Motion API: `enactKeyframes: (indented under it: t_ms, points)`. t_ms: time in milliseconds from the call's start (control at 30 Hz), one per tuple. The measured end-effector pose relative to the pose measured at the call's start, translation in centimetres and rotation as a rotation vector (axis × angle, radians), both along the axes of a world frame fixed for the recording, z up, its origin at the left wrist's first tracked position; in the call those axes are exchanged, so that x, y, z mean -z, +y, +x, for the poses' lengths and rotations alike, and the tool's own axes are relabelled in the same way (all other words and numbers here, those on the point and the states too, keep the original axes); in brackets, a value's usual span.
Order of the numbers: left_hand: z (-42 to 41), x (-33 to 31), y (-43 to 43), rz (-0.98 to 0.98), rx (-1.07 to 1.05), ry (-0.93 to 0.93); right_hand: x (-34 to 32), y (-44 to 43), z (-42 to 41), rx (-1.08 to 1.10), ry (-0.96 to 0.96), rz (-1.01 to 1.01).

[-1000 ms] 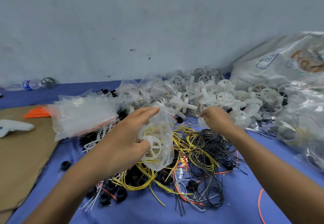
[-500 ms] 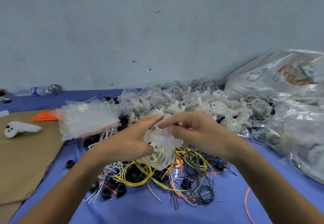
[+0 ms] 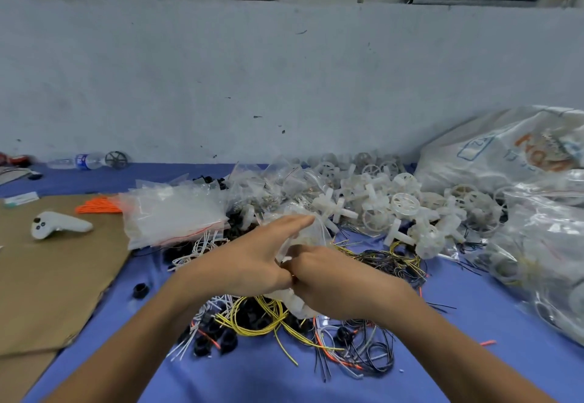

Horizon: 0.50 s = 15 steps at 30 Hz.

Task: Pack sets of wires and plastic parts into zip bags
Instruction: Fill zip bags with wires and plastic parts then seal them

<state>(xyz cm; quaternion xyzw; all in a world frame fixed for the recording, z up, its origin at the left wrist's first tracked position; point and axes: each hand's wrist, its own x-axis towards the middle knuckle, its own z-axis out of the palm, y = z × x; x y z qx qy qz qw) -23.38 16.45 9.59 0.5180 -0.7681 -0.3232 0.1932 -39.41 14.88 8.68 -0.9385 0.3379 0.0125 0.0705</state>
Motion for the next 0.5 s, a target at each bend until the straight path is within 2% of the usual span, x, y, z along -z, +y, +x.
enactKeyframes:
  t_ms: [200,333,400,500]
  points:
    - [1.9,1.0,0.9,-0.105,-0.171,0.125,-1.5,-1.4,-2.0,-0.022,-0.188,0.026]
    - [1.6,2.9,2.2,-0.168,-0.290,0.303,-3.1,-4.1,-3.1,0.087,-0.598,0.172]
    - [1.1,3.8,3.0,-0.161,-0.282,0.367,-3.1,-7.5,-3.3,0.174,-0.722,0.146]
    - [0.7,5.2,3.4,-0.081,-0.219,0.408,-1.0,-14.3,-2.2,0.288,-0.579,0.005]
